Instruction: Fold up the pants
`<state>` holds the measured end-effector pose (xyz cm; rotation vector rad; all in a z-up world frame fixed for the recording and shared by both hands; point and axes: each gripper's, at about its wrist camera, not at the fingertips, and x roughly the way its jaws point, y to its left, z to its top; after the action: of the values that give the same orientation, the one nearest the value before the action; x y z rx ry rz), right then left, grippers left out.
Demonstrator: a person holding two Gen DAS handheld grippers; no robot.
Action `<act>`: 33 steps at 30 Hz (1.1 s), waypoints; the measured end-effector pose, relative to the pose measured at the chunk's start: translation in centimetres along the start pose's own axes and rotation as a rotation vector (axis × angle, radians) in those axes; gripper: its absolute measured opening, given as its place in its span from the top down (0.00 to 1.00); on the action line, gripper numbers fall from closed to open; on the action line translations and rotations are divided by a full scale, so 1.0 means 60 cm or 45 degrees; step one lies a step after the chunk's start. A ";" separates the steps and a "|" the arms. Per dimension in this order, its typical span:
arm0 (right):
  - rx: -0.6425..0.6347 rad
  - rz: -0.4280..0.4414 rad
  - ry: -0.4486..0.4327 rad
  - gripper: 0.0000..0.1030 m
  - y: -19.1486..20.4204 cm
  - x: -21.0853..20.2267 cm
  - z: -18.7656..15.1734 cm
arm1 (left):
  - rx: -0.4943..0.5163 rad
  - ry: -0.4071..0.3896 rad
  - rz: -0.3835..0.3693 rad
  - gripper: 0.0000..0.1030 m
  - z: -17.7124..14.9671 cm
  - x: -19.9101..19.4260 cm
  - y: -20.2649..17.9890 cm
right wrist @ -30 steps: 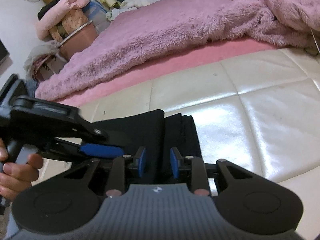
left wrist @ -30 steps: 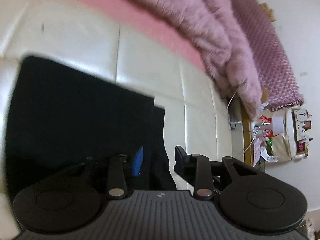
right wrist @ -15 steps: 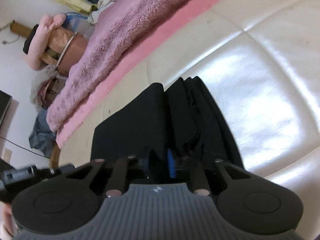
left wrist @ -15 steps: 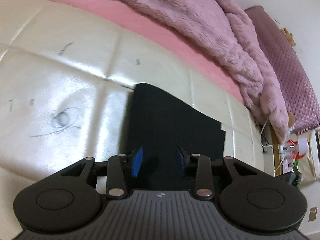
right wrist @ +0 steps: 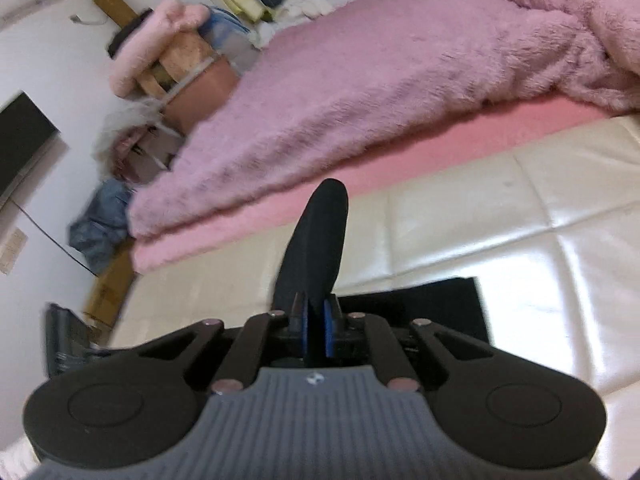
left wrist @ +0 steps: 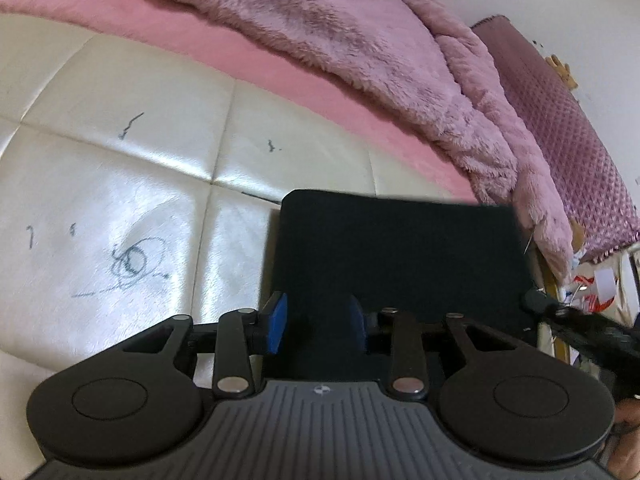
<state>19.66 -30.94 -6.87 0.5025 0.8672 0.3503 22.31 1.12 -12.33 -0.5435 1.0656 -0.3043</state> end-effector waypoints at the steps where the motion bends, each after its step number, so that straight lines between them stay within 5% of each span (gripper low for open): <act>1: 0.018 -0.034 0.018 0.98 -0.017 0.003 -0.004 | 0.018 0.000 0.002 0.69 0.001 0.004 -0.004; 8: 0.174 -0.177 0.035 0.98 -0.116 0.042 -0.043 | 0.120 0.024 0.020 0.74 0.005 0.037 -0.029; 14: 0.002 -0.344 0.035 0.98 -0.124 0.079 -0.054 | 0.169 0.065 0.035 0.75 0.005 0.074 -0.045; 19: 0.059 -0.305 0.025 0.98 -0.140 0.072 -0.056 | 0.137 0.071 0.023 0.75 0.004 0.072 -0.037; 27: -0.074 -0.125 0.001 0.98 -0.036 -0.011 0.016 | 0.102 0.032 0.009 0.75 0.022 0.048 -0.024; 33: -0.072 -0.334 0.126 0.98 -0.101 0.053 0.004 | 0.159 0.042 0.019 0.79 0.019 0.069 -0.041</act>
<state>22.33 -34.47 -12.10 0.3157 1.0033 0.1593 25.25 -2.65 -13.60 -0.4196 1.0746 -0.3653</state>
